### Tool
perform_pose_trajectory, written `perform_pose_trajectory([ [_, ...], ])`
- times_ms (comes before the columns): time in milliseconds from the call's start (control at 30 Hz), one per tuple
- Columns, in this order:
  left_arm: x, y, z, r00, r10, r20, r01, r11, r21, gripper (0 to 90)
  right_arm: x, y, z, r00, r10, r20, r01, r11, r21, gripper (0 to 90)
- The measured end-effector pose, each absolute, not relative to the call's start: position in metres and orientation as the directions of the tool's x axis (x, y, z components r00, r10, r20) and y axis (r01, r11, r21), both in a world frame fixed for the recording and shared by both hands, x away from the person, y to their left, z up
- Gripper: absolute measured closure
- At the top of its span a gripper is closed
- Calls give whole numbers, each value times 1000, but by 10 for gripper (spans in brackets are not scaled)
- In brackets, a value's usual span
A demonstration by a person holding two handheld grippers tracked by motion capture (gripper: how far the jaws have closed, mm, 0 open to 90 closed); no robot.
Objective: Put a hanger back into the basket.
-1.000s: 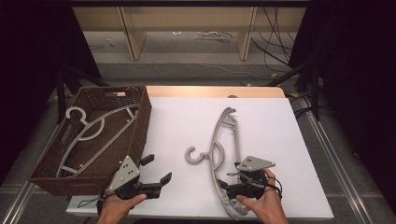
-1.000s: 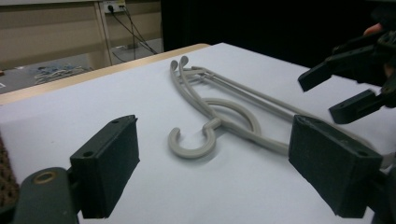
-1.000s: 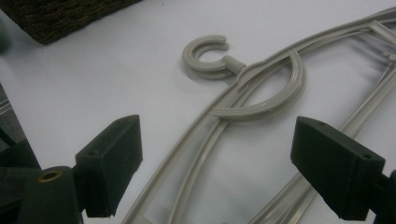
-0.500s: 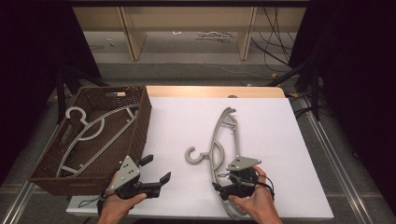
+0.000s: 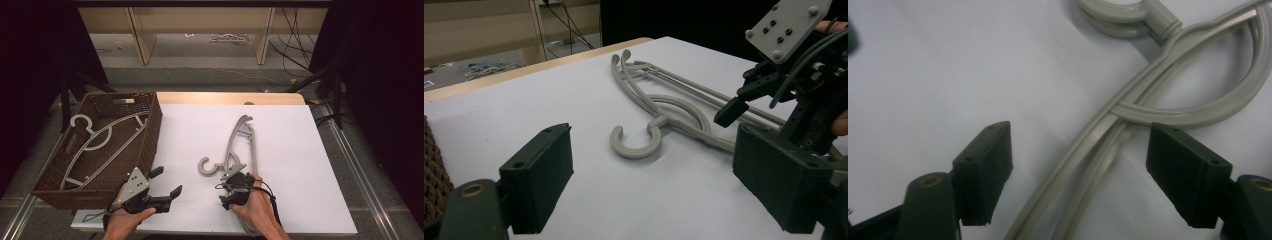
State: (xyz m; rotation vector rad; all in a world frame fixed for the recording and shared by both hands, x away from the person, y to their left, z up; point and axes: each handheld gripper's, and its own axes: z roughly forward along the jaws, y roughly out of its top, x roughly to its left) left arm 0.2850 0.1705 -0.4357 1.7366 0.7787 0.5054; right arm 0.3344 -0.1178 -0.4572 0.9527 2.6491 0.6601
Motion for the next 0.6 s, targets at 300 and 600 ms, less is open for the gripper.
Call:
perform_pose_trajectory([
  [300, 285, 169, -436, 713, 698, -62, 246, -167, 955, 160, 349, -116, -467, -735, 675, -67, 589, 684, 431, 374],
  [600, 286, 171, -436, 716, 694, -73, 254, -161, 954, 161, 356, -125, -463, -742, 670, -12, 609, 681, 406, 577],
])
